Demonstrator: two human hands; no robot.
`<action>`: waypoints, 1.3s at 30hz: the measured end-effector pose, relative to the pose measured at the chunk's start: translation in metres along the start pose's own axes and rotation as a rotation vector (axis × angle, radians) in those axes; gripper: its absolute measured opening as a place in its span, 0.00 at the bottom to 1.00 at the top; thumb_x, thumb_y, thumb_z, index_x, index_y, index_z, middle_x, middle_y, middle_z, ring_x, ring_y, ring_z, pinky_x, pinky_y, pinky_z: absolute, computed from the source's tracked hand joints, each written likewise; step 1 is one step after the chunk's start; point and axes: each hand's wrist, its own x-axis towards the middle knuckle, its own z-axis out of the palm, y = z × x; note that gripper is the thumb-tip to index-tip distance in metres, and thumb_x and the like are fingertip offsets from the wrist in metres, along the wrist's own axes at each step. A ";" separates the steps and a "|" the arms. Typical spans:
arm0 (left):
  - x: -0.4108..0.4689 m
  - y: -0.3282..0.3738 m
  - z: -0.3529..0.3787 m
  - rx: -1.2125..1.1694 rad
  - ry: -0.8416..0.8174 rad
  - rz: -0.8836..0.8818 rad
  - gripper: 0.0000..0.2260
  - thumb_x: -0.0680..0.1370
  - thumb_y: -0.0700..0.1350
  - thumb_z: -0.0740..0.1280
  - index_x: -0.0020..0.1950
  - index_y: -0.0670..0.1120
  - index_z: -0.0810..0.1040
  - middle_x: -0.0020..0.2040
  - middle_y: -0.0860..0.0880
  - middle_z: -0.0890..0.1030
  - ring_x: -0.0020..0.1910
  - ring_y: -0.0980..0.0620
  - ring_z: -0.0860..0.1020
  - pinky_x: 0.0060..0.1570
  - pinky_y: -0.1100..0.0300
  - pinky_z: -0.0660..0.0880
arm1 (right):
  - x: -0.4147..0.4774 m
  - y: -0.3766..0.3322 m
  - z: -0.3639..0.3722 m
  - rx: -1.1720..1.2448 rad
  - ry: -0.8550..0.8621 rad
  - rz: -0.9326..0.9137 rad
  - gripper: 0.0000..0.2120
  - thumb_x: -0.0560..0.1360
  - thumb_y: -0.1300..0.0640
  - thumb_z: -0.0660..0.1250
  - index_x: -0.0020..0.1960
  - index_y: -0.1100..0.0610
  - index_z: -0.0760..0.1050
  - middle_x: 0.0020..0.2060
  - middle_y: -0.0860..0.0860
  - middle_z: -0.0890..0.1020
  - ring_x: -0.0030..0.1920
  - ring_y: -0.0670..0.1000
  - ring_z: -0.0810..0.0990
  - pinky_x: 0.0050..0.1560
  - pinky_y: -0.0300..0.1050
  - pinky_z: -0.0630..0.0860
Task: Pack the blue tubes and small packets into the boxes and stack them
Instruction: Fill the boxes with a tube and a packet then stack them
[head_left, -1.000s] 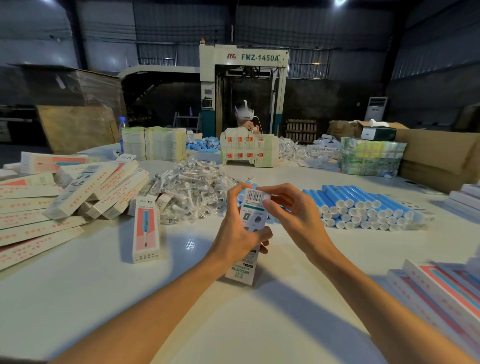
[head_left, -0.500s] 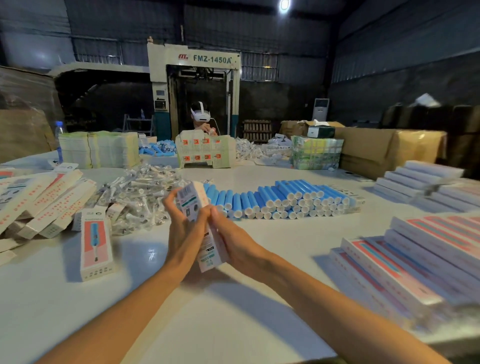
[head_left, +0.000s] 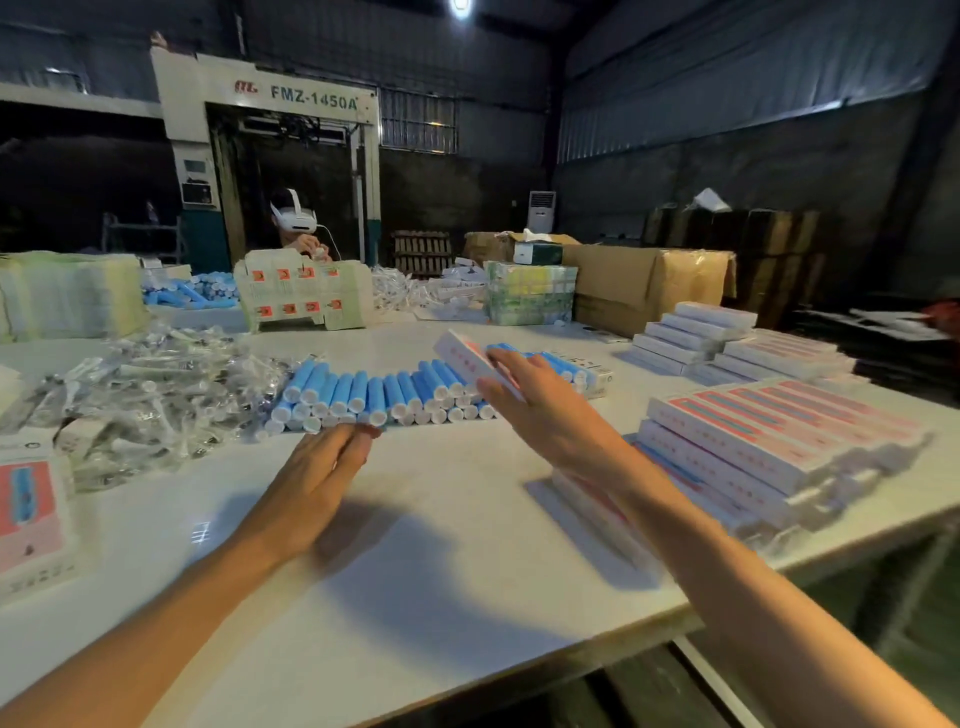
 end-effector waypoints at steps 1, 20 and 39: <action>0.001 -0.001 0.000 0.020 -0.006 0.010 0.19 0.81 0.69 0.54 0.60 0.64 0.79 0.55 0.67 0.79 0.60 0.63 0.76 0.61 0.55 0.72 | -0.007 0.012 -0.014 -0.108 0.026 0.040 0.19 0.86 0.46 0.58 0.74 0.50 0.69 0.58 0.53 0.73 0.60 0.56 0.73 0.52 0.49 0.68; -0.010 0.007 -0.005 0.230 -0.125 0.135 0.08 0.85 0.47 0.67 0.59 0.60 0.82 0.56 0.63 0.78 0.61 0.57 0.75 0.57 0.63 0.70 | -0.092 0.090 -0.049 -0.939 -0.024 0.282 0.22 0.85 0.39 0.54 0.74 0.48 0.66 0.69 0.49 0.71 0.67 0.52 0.70 0.68 0.50 0.67; -0.008 0.013 -0.017 0.401 0.083 -0.180 0.08 0.79 0.41 0.70 0.50 0.54 0.77 0.46 0.53 0.81 0.46 0.48 0.80 0.45 0.53 0.74 | 0.057 -0.066 0.154 -0.007 0.016 -0.128 0.08 0.82 0.56 0.59 0.45 0.57 0.72 0.40 0.53 0.81 0.42 0.59 0.78 0.39 0.54 0.74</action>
